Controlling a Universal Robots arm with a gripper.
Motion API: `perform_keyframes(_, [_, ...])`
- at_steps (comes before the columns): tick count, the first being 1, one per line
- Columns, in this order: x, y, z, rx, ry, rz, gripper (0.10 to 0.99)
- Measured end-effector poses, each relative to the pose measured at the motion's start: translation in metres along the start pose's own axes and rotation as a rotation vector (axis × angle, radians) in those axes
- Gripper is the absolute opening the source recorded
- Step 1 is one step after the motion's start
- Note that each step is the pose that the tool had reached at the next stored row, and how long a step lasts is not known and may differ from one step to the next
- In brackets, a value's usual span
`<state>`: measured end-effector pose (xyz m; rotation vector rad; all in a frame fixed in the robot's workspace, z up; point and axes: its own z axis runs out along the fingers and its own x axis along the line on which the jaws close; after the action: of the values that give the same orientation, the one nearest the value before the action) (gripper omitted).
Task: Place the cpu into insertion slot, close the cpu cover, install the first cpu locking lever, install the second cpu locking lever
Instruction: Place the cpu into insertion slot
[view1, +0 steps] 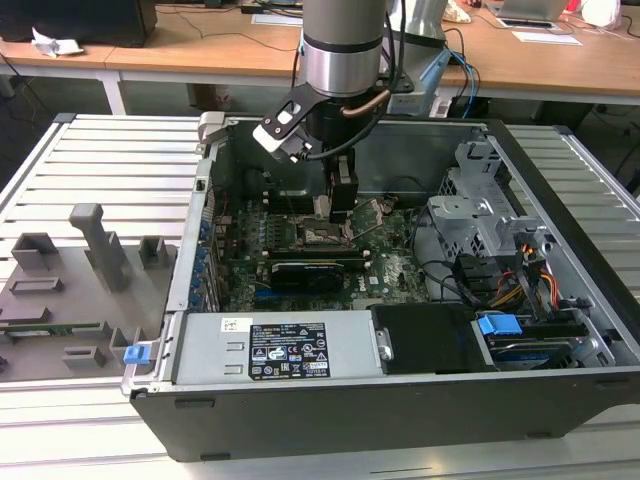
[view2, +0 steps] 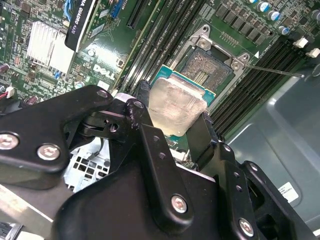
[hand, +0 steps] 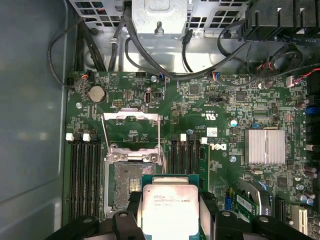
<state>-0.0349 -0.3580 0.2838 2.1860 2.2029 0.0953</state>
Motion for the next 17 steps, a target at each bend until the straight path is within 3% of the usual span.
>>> perform_keyframes(17, [0.0000,-0.0002,0.0032,0.000,0.0000,0.000,0.541])
